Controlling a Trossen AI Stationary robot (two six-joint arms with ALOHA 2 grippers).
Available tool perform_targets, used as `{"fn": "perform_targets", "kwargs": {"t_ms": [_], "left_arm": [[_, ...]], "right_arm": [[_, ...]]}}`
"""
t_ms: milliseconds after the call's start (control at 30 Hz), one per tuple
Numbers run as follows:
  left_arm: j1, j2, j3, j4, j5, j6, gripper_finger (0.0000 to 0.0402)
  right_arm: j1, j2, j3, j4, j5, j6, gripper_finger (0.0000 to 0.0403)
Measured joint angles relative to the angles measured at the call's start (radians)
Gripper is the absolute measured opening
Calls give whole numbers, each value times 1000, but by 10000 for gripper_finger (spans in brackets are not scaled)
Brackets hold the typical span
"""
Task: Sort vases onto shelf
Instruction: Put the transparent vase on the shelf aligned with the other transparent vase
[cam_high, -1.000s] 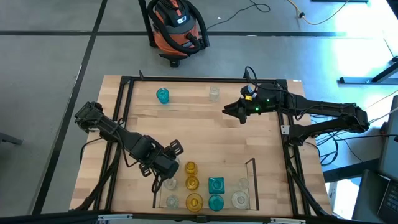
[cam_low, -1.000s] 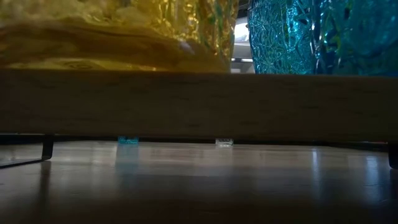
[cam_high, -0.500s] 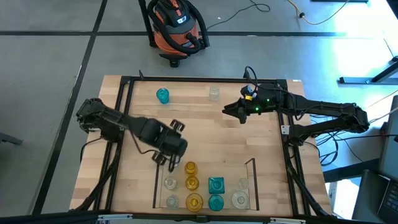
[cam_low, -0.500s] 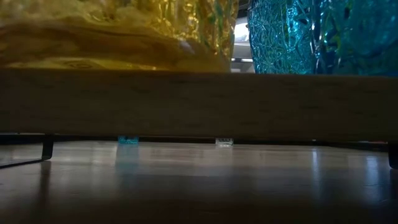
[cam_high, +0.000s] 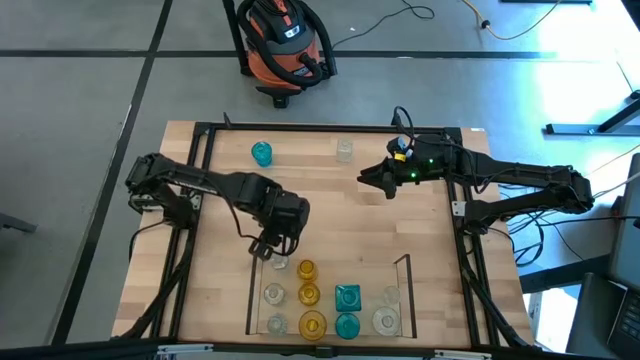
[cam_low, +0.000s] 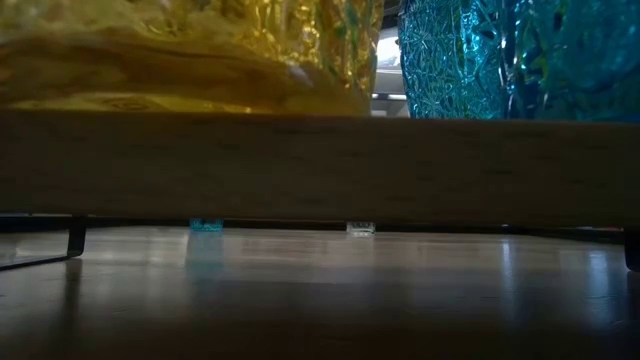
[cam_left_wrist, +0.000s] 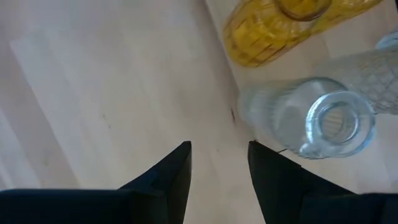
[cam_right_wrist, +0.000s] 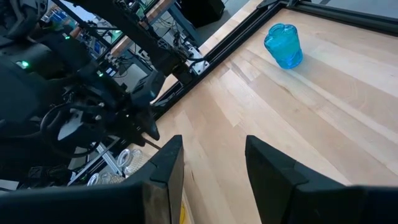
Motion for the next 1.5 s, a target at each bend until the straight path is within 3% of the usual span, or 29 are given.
{"fn": "perform_targets", "kwargs": {"t_ms": [233, 1500], "left_arm": [[-13, 0, 0, 5, 72, -1, 150], [-81, 0, 0, 62, 73, -53, 151]], "right_arm": [[0, 0, 0, 0, 3, 0, 135], [0, 0, 0, -1, 1, -7, 135]]}}
